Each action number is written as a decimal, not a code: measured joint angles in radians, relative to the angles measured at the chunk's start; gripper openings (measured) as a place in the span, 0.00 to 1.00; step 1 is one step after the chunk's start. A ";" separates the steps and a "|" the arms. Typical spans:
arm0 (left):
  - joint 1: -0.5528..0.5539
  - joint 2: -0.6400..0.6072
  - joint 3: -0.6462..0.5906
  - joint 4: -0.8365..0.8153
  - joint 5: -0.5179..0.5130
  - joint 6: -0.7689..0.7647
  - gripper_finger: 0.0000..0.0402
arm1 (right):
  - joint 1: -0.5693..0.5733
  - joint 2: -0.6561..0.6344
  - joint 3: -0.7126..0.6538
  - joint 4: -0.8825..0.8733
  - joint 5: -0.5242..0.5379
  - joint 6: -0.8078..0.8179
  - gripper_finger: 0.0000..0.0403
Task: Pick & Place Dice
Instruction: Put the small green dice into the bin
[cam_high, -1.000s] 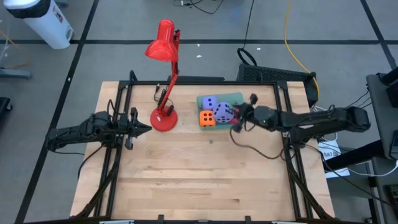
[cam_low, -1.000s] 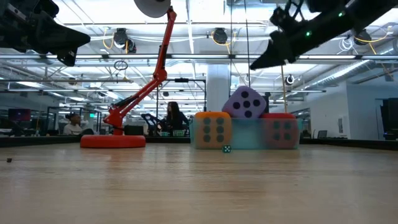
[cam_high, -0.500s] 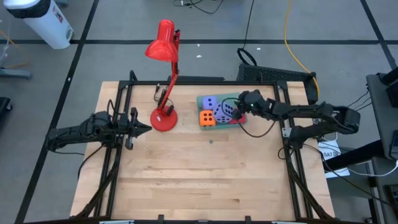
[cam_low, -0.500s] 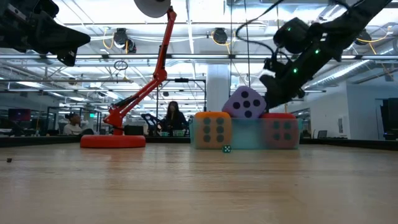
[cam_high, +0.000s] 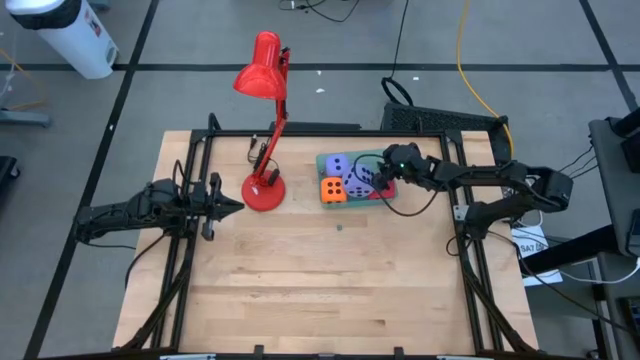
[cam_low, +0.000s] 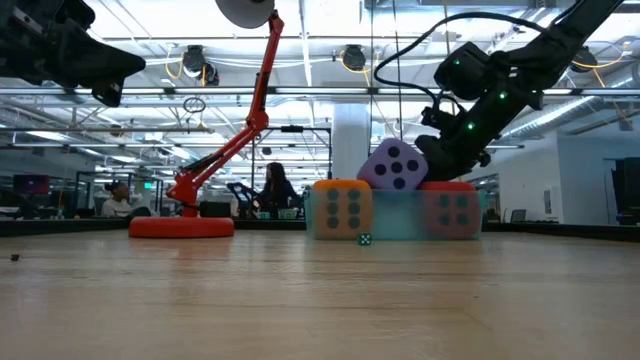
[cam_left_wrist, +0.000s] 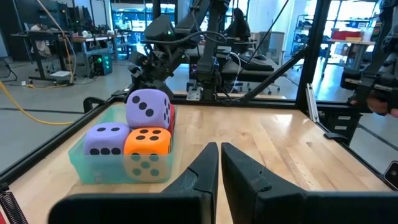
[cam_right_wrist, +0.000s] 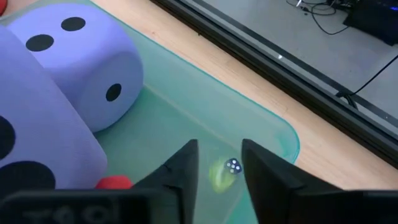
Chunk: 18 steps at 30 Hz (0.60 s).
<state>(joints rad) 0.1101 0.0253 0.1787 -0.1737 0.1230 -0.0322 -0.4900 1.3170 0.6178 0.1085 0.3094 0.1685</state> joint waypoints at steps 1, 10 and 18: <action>0.000 0.000 0.000 -0.001 0.000 -0.001 0.07 | 0.000 0.000 0.000 0.000 0.000 0.001 0.29; 0.000 0.000 0.000 -0.011 0.000 -0.002 0.07 | 0.000 -0.040 0.000 0.026 -0.002 -0.006 0.55; 0.000 0.000 0.000 -0.015 -0.001 0.001 0.07 | 0.082 -0.291 0.000 0.066 -0.306 -0.049 0.47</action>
<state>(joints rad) 0.1101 0.0254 0.1787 -0.1887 0.1223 -0.0311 -0.4081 1.0260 0.6178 0.1748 0.0032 0.1199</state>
